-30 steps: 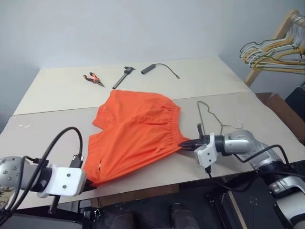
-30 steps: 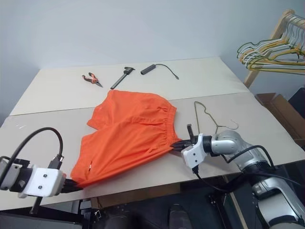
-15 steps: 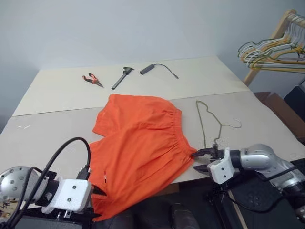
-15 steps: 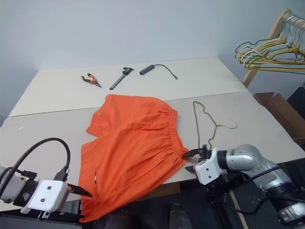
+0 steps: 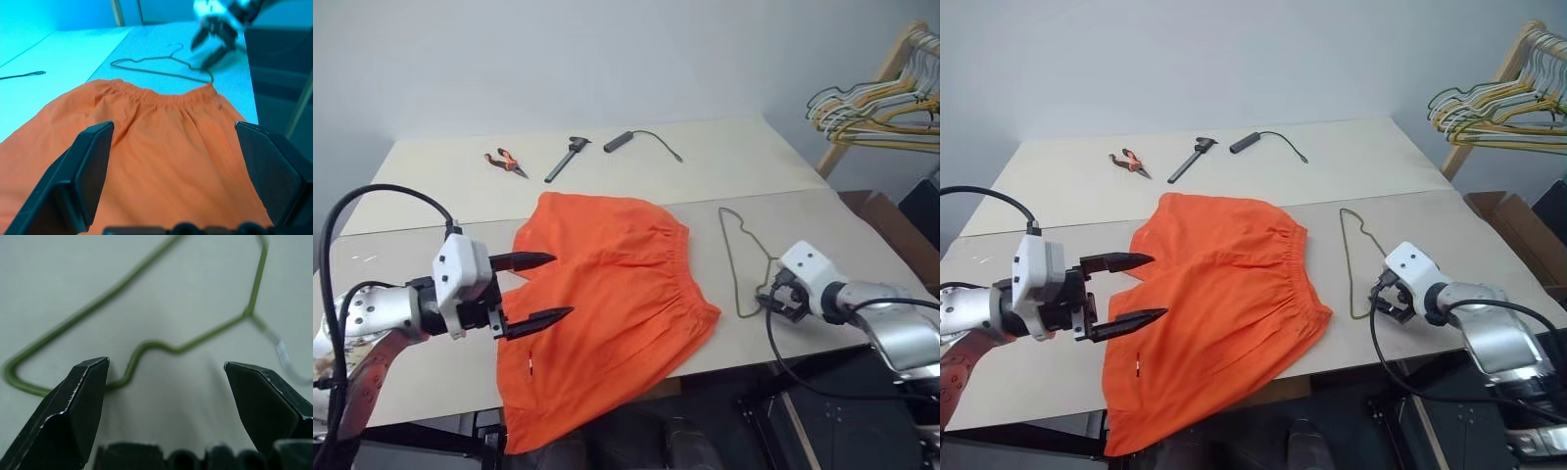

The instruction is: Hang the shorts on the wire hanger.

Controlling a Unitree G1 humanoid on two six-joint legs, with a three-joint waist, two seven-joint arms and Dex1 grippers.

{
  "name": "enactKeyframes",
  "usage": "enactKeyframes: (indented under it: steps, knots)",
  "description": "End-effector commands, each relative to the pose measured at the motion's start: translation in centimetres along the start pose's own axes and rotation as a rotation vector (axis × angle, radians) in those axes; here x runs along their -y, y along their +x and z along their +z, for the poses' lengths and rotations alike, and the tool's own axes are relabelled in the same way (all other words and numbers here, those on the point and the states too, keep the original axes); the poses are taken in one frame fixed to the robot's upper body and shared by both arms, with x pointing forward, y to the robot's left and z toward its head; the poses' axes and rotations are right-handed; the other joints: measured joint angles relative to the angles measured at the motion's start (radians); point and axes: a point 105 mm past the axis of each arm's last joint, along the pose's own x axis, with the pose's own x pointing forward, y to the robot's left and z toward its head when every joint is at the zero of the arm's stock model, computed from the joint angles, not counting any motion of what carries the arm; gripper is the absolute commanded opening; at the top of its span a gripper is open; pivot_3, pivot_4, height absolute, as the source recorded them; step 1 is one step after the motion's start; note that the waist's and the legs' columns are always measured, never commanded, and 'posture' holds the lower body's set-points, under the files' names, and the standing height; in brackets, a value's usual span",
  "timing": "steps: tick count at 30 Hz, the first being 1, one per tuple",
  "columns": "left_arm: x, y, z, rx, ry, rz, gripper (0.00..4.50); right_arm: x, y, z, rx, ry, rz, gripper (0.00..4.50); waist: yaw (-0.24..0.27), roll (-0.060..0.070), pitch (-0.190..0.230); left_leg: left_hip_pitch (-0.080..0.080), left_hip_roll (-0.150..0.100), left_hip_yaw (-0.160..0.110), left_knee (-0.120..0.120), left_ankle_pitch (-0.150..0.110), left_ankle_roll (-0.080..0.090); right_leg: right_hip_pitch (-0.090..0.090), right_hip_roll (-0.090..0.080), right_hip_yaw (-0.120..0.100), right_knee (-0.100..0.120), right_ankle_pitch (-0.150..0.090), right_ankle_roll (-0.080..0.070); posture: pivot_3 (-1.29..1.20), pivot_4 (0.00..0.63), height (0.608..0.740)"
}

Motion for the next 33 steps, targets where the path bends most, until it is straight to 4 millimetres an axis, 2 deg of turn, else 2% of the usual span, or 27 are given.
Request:
enactKeyframes:
  steps: [1, 8, 12, 15, 17, 20, 22, 24, 25, 27, 31, 33]
  knots:
    - [0.3, 0.1, 0.9, 0.018, 0.026, -0.016, 4.33, -0.5, 0.8, 0.0, -0.042, 0.095, 0.021, 3.81, -0.004, -0.002, -0.001, 0.000, 0.000, 0.000, 0.000, 0.000, 0.000, 0.000, 0.000, 0.000, 0.000, 0.000, 0.000, -0.04, 0.078, 0.740]
    - [0.2, 0.2, 1.2, 0.039, 0.006, -0.027, 4.33, 0.1, 1.1, -0.4, -0.088, 0.106, -0.039, 1.44, -0.001, -0.011, -0.010, 0.002, 0.000, 0.000, 0.000, 0.000, 0.000, 0.002, 0.000, 0.000, 0.000, -0.001, 0.003, -0.04, 0.074, 0.740]
    - [0.2, 0.4, 1.5, 0.065, -0.019, -0.037, 4.33, 0.6, 0.5, 0.6, -0.055, 0.075, -0.067, 0.09, 0.002, -0.012, -0.011, 0.001, 0.000, 0.000, 0.000, 0.000, 0.000, 0.001, 0.000, 0.000, 0.000, -0.001, 0.002, -0.05, 0.074, 0.740]
    - [0.2, 0.5, 1.8, 0.084, -0.035, -0.055, 4.33, 1.7, -0.2, 2.3, 0.001, 0.025, -0.141, 0.04, 0.001, -0.012, -0.011, 0.000, 0.000, 0.000, 0.000, 0.000, 0.000, 0.000, 0.000, 0.000, 0.000, 0.000, 0.001, -0.05, 0.074, 0.740]
    - [0.1, 0.6, 2.2, 0.105, -0.045, -0.063, 4.33, 2.6, -0.9, 4.1, 0.096, -0.059, -0.219, 0.04, -0.001, -0.012, -0.011, 0.000, 0.000, 0.000, 0.000, 0.000, 0.000, -0.001, 0.000, 0.000, 0.000, 0.000, 0.001, -0.05, 0.073, 0.740]
    - [-0.7, 0.8, 3.1, 0.144, -0.061, -0.068, 4.33, 3.7, -2.5, 7.8, 0.296, -0.341, -0.363, 0.04, -0.002, -0.011, -0.011, 0.000, -0.001, 0.000, 0.000, 0.000, 0.000, -0.001, 0.000, 0.000, 0.000, 0.000, 0.003, -0.06, 0.070, 0.740]
    - [-1.3, 0.9, 3.6, 0.162, -0.070, -0.067, 4.33, 3.5, -3.3, 9.4, 0.397, -0.506, -0.404, 0.04, -0.003, -0.011, -0.011, 0.000, -0.001, 0.000, 0.000, 0.000, 0.000, -0.001, 0.000, 0.000, 0.000, -0.002, 0.006, -0.06, 0.070, 0.740]
    - [-2.4, 0.9, 4.3, 0.179, -0.080, -0.047, 4.33, 2.9, -4.4, 10.9, 0.518, -0.821, -0.469, 0.04, -0.004, -0.011, -0.011, 0.000, -0.001, 0.000, 0.000, 0.000, 0.000, 0.000, 0.000, 0.000, 0.000, -0.003, 0.006, -0.07, 0.068, 0.740]
    - [-3.0, 0.9, 4.6, 0.181, -0.086, -0.041, 4.33, 2.2, -4.7, 11.3, 0.561, -0.986, -0.480, 0.04, -0.005, -0.011, -0.011, 0.000, -0.001, 0.000, 0.000, 0.000, 0.000, -0.001, 0.000, 0.000, 0.000, -0.003, 0.006, -0.07, 0.067, 0.740]
    - [-3.7, 1.0, 4.9, 0.169, -0.102, -0.034, 4.33, 1.2, -5.0, 11.5, 0.627, -1.212, -0.477, 0.04, -0.010, -0.011, -0.011, 0.000, -0.001, 0.001, 0.000, 0.000, 0.000, -0.001, -0.001, 0.000, 0.000, -0.003, 0.007, -0.08, 0.064, 0.740]
    - [-4.4, 1.7, 5.0, 0.128, -0.120, -0.052, 4.33, -0.1, -5.4, 12.4, 0.767, -1.439, -0.481, 0.04, -0.029, -0.011, -0.011, -0.001, -0.001, 0.001, 0.000, 0.000, 0.000, -0.001, -0.001, 0.001, -0.001, -0.002, 0.006, -0.09, 0.060, 0.740]
    - [-4.5, 2.1, 4.8, 0.109, -0.129, -0.067, 4.33, -0.6, -5.6, 12.9, 0.827, -1.471, -0.484, 0.04, -0.038, -0.011, -0.011, 0.000, -0.001, 0.001, 0.000, 0.000, 0.000, -0.001, -0.001, 0.003, 0.000, -0.001, 0.004, -0.09, 0.058, 0.740]
